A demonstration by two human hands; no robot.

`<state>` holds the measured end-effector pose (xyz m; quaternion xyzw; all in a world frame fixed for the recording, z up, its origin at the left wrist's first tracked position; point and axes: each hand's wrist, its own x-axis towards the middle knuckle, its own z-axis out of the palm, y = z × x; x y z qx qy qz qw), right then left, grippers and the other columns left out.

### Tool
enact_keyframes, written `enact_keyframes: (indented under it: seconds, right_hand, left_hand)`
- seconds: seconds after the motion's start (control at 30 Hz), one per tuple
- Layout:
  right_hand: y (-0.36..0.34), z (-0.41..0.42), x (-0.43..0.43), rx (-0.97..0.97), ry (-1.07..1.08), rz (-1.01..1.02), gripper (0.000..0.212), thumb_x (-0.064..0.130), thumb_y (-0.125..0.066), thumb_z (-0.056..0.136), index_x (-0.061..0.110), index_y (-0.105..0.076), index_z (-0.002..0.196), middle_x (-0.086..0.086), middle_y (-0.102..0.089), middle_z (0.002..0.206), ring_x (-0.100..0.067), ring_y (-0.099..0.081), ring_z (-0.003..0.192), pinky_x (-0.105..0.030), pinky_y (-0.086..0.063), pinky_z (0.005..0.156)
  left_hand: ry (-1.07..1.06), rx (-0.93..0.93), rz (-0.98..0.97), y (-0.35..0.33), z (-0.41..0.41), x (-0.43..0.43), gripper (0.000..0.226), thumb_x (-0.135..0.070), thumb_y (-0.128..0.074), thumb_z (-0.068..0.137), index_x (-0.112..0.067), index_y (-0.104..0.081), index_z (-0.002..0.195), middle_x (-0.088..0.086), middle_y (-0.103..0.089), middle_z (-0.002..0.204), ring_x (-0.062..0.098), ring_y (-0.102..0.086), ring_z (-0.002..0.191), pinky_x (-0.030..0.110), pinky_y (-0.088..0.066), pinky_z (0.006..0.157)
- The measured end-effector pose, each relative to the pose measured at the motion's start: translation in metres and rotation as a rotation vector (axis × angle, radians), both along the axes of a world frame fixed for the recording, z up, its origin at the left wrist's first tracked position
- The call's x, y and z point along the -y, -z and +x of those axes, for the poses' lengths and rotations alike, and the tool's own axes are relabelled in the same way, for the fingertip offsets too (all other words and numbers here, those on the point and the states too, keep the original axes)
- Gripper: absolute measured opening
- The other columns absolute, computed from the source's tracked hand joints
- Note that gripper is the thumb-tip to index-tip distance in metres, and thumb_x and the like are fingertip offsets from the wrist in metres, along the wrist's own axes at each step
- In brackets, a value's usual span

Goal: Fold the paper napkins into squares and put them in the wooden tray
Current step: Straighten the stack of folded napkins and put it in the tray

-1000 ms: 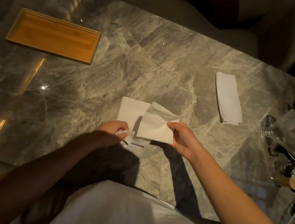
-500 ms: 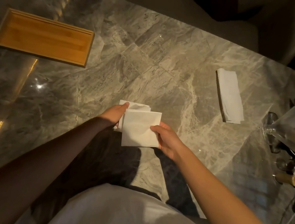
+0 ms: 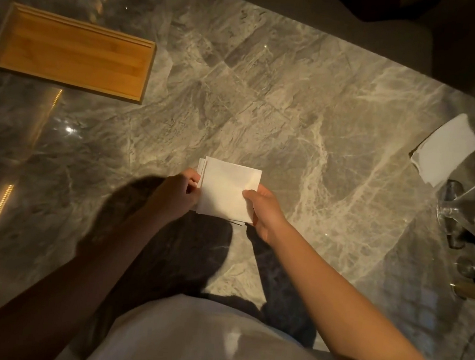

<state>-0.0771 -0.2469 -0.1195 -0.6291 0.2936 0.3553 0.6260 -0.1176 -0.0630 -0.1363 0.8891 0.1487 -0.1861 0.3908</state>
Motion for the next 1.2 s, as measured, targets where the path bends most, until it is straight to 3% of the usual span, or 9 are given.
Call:
enact_keyframes:
  seconds: [0.07, 0.17, 0.33, 0.47, 0.53, 0.77, 0.87, 1.07, 1.2]
  right_hand:
    - [0.001, 0.002, -0.003, 0.009, -0.048, -0.056, 0.030, -0.003, -0.043, 0.091, 0.003, -0.062, 0.113, -0.021, -0.066, 0.114, -0.026, -0.063, 0.086, -0.037, -0.053, 0.076]
    - [0.001, 0.002, -0.005, 0.004, -0.134, -0.132, 0.029, -0.001, -0.043, 0.091, 0.001, -0.061, 0.114, -0.018, -0.066, 0.104, -0.021, -0.061, 0.078, -0.032, -0.051, 0.067]
    - [0.001, -0.003, -0.002, -0.003, -0.114, -0.120, 0.028, -0.002, -0.039, 0.092, 0.011, -0.060, 0.104, -0.011, -0.064, 0.101, -0.020, -0.060, 0.078, -0.032, -0.052, 0.068]
    - [0.003, -0.005, 0.000, 0.001, -0.144, -0.135, 0.032, -0.002, -0.036, 0.092, 0.014, -0.059, 0.107, -0.009, -0.064, 0.103, -0.023, -0.062, 0.088, -0.040, -0.054, 0.080]
    - [0.002, -0.006, 0.001, 0.006, -0.183, -0.148, 0.032, 0.000, -0.035, 0.091, 0.015, -0.059, 0.106, -0.005, -0.065, 0.098, -0.020, -0.062, 0.083, -0.035, -0.054, 0.075]
    - [0.000, -0.008, 0.000, 0.139, -0.130, -0.236, 0.032, 0.003, -0.038, 0.088, 0.025, -0.059, 0.079, 0.004, -0.063, 0.082, -0.010, -0.058, 0.071, -0.023, -0.049, 0.061]
    - [0.001, -0.007, -0.001, 0.156, -0.085, -0.222, 0.028, 0.004, -0.039, 0.088, 0.022, -0.061, 0.083, 0.002, -0.062, 0.081, -0.010, -0.056, 0.069, -0.023, -0.047, 0.061]
    - [0.002, -0.008, -0.005, 0.118, -0.114, -0.228, 0.025, 0.007, -0.040, 0.088, 0.020, -0.060, 0.082, 0.001, -0.061, 0.081, -0.013, -0.056, 0.071, -0.025, -0.047, 0.060]
    - [0.004, -0.010, -0.006, 0.100, -0.180, -0.266, 0.021, 0.007, -0.041, 0.088, 0.016, -0.059, 0.082, -0.002, -0.060, 0.083, -0.013, -0.054, 0.069, -0.023, -0.045, 0.056]
  left_hand:
    - [0.032, -0.004, 0.061, 0.000, -0.009, -0.001, 0.022, -0.020, -0.056, 0.088, -0.011, -0.055, 0.108, 0.006, -0.067, 0.090, 0.020, -0.061, 0.078, 0.031, -0.046, 0.067]
    - [0.038, -0.082, 0.070, -0.001, -0.017, -0.001, 0.022, -0.027, -0.056, 0.090, -0.014, -0.054, 0.107, 0.003, -0.067, 0.093, 0.014, -0.062, 0.074, 0.029, -0.050, 0.067]
    - [0.024, -0.189, 0.041, -0.004, -0.024, 0.003, 0.018, -0.037, -0.050, 0.092, -0.021, -0.047, 0.099, -0.004, -0.067, 0.075, 0.009, -0.065, 0.053, 0.027, -0.052, 0.055]
    - [-0.047, -0.163, -0.036, -0.007, -0.025, 0.008, 0.018, -0.027, -0.057, 0.090, -0.016, -0.045, 0.097, 0.003, -0.067, 0.084, 0.014, -0.067, 0.060, 0.036, -0.057, 0.064]
    - [-0.074, -0.124, -0.023, -0.009, -0.026, 0.010, 0.021, -0.019, -0.062, 0.087, -0.013, -0.044, 0.095, 0.010, -0.066, 0.090, 0.020, -0.067, 0.070, 0.041, -0.057, 0.070]
    - [-0.068, 0.051, 0.077, -0.010, -0.036, 0.014, 0.035, -0.019, -0.069, 0.082, -0.014, -0.043, 0.105, 0.004, -0.066, 0.095, 0.017, -0.064, 0.083, 0.025, -0.044, 0.064]
    - [-0.068, 0.104, 0.090, -0.012, -0.040, 0.016, 0.043, -0.019, -0.070, 0.080, -0.013, -0.042, 0.112, 0.004, -0.066, 0.097, 0.017, -0.063, 0.085, 0.021, -0.041, 0.063]
    - [-0.299, -0.002, -0.211, -0.014, -0.040, 0.022, 0.045, 0.001, -0.070, 0.076, -0.003, -0.046, 0.114, 0.011, -0.060, 0.097, 0.024, -0.060, 0.092, 0.026, -0.044, 0.076]
    - [-0.473, -0.123, -0.414, -0.015, -0.038, 0.022, 0.046, 0.006, -0.067, 0.075, -0.004, -0.048, 0.116, 0.007, -0.057, 0.106, 0.016, -0.056, 0.095, 0.017, -0.046, 0.070]
